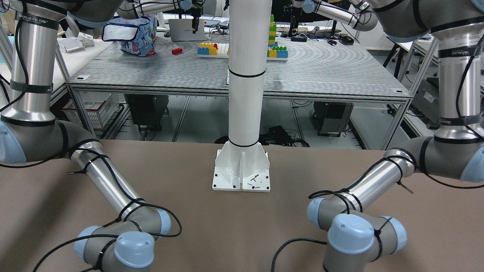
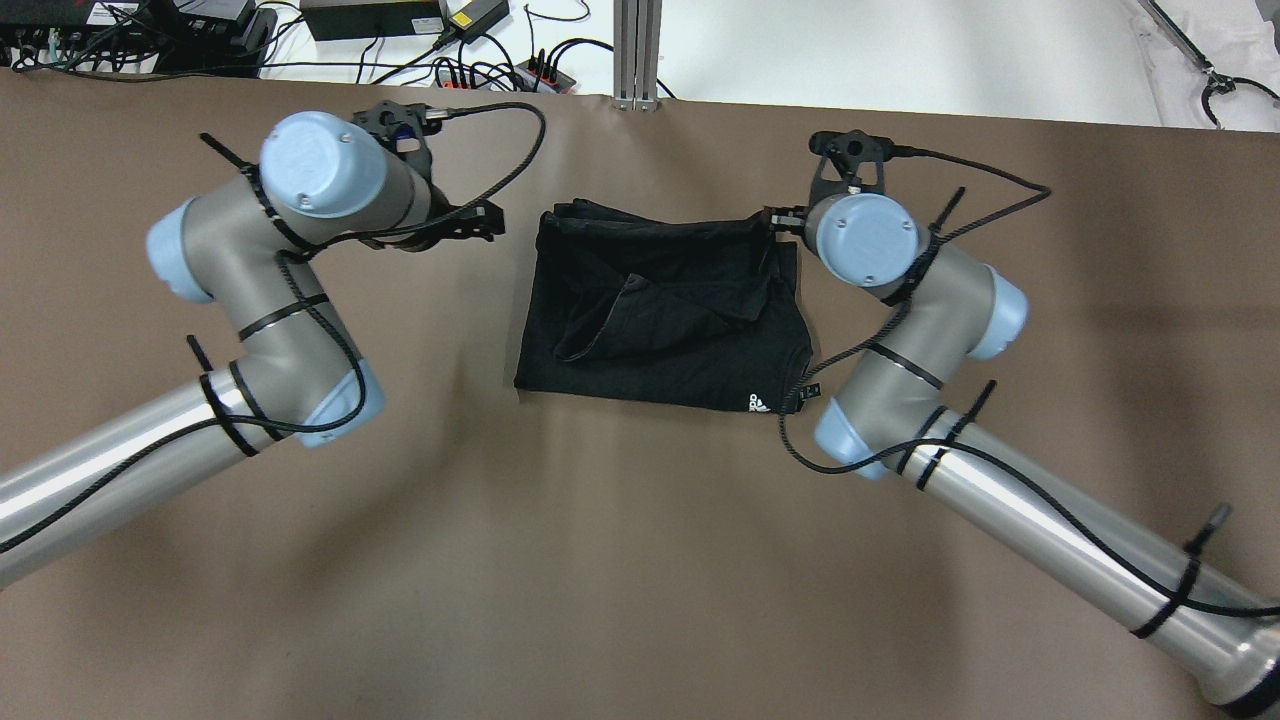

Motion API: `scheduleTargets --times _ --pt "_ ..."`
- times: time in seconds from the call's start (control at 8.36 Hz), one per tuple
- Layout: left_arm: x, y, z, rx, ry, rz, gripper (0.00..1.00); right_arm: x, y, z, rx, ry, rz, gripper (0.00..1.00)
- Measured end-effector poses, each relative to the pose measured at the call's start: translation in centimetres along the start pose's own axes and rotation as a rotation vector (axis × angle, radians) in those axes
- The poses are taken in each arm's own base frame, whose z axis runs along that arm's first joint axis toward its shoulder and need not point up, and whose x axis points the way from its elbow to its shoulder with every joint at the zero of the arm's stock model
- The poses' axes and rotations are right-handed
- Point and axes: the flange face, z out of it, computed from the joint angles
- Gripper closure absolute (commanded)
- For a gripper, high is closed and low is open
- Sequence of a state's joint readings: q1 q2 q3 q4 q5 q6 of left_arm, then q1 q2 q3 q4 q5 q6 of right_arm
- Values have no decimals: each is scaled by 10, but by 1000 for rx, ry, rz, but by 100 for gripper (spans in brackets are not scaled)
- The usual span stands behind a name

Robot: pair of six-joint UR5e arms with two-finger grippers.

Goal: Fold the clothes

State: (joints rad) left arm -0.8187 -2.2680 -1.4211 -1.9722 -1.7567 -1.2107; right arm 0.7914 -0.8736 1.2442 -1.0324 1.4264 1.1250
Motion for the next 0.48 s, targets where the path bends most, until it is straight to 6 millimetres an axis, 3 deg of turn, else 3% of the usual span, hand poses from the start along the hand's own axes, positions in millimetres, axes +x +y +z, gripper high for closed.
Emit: scheduleTargets --times 0.24,0.48 --pt "-108 -18 -10 22 -94 129 0 118 -2 8 -49 69 -282 6" --pt "-236 -42 -43 33 -224 274 0 245 -32 -9 -97 124 -556 6"
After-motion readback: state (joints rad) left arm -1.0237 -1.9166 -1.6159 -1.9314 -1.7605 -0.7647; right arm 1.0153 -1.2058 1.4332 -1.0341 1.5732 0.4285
